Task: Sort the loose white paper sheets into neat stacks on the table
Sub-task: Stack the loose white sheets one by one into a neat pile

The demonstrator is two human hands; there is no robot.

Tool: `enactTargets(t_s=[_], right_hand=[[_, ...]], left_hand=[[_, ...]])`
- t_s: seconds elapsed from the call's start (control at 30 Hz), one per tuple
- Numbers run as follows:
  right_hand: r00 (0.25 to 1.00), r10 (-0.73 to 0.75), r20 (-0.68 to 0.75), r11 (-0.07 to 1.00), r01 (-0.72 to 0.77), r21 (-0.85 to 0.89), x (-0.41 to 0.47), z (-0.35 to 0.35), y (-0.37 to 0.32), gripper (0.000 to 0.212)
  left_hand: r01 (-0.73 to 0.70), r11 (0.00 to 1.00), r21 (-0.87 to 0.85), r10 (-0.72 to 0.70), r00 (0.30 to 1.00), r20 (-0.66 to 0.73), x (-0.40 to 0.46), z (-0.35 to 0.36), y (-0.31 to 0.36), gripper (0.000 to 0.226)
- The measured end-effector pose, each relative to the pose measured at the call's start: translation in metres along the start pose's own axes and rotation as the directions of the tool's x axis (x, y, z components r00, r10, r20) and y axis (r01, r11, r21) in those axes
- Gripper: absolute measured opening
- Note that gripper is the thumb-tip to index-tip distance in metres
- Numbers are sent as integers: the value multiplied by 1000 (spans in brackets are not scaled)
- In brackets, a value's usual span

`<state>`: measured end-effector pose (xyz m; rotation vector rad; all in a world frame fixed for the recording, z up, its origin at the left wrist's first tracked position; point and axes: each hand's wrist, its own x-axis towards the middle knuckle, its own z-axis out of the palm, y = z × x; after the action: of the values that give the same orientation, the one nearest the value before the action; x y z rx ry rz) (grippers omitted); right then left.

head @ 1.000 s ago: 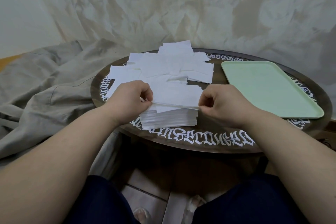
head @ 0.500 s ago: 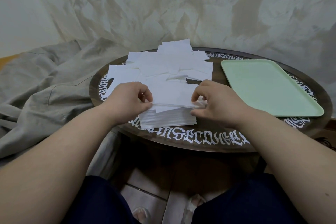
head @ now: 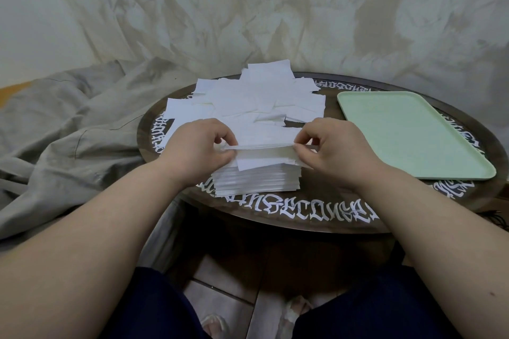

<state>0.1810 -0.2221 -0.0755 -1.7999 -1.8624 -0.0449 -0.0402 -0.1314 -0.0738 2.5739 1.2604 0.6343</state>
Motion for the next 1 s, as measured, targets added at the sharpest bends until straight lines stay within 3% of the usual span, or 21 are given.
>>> enactTargets(t_s=[0.1, 0.27, 0.33, 0.43, 0.5, 0.6, 0.67, 0.83, 1.0], right_hand=[[999, 40, -17, 999, -40, 17, -1, -3, 5, 9], [991, 107, -79, 984, -95, 148, -1, -3, 11, 11], [974, 109, -199, 984, -77, 162, 5, -2, 11, 12], [938, 85, -336, 989, -37, 146, 11, -2, 14, 13], [959, 116, -258, 981, -70, 182, 8, 1, 19, 12], [986, 163, -15, 978, -160, 133, 0, 5, 27, 12], [983, 175, 60, 977, -181, 115, -3, 5, 30, 11], [975, 197, 105, 974, -207, 94, -4, 5, 30, 9], [979, 199, 51, 971, -203, 124, -5, 2, 30, 7]], left_hand=[[47, 999, -17, -48, 998, -43, 0, -2, -1, 3], [134, 955, -264, -162, 983, -89, 2, 2, 2, 12], [72, 953, -293, -136, 969, -204, 4, 3, 4, 16], [-140, 954, -267, 51, 947, -316, 4, 3, 9, 17], [-198, 965, -173, 154, 959, -239, 0, 4, 9, 17], [-135, 986, -97, 131, 990, -47, -4, 3, 7, 23], [-105, 991, -88, 106, 994, 16, -4, 3, 8, 17], [-78, 993, -85, 85, 993, 76, -6, 5, 12, 11], [-84, 991, -102, 89, 995, 47, -9, 1, 14, 11]])
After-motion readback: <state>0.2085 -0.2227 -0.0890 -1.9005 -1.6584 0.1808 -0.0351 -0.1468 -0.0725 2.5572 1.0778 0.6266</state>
